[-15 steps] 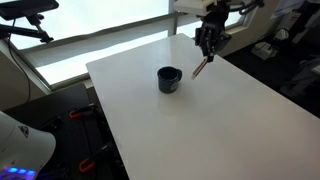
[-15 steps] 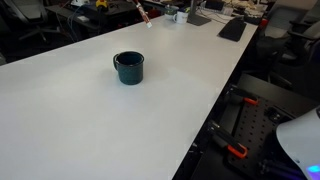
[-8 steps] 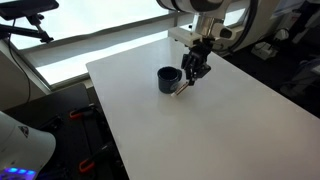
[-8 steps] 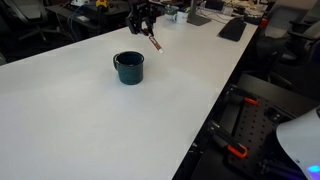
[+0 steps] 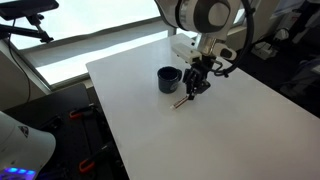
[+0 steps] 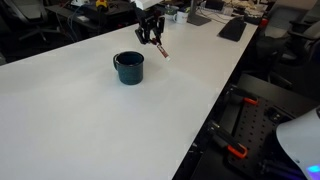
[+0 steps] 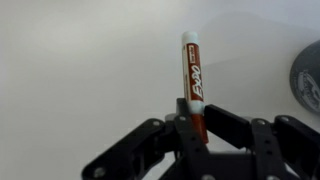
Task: Place the marker on the table
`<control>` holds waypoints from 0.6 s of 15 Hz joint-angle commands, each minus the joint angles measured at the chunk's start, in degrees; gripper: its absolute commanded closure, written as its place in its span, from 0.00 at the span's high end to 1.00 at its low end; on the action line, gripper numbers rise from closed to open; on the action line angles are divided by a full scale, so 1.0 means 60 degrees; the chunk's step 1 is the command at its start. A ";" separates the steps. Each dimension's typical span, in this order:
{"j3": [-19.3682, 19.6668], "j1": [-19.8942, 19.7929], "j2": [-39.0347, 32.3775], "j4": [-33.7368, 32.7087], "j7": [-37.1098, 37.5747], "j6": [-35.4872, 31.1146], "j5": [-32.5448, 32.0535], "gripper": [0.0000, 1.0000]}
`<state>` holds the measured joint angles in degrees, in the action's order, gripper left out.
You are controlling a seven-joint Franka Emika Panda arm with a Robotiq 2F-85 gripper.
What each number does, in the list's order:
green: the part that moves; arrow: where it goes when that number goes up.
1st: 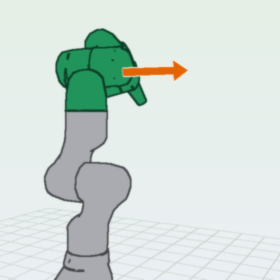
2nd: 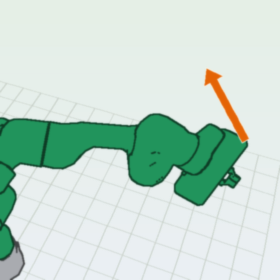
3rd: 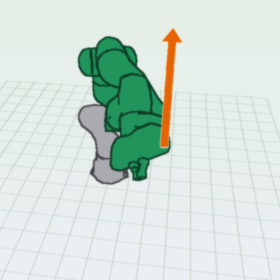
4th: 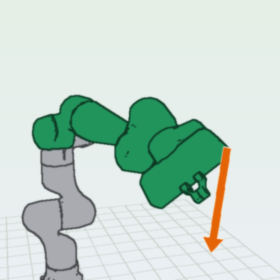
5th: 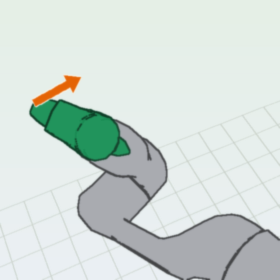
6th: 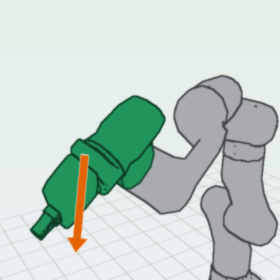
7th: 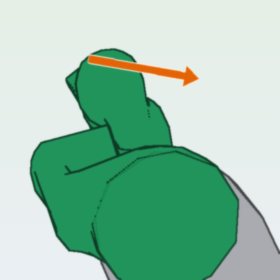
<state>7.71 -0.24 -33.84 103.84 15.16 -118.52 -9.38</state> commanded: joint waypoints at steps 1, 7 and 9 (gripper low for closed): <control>0.0113 -0.0009 -0.0394 -0.0305 0.0296 0.0182 0.0007 0.06; 0.0203 0.0085 -0.0836 -0.0480 0.0372 0.0233 -0.0097 0.06; 0.0248 0.0141 -0.0941 -0.0533 0.0460 0.0248 -0.0177 0.44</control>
<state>8.44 -0.42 -38.36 102.38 16.01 -118.52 -9.53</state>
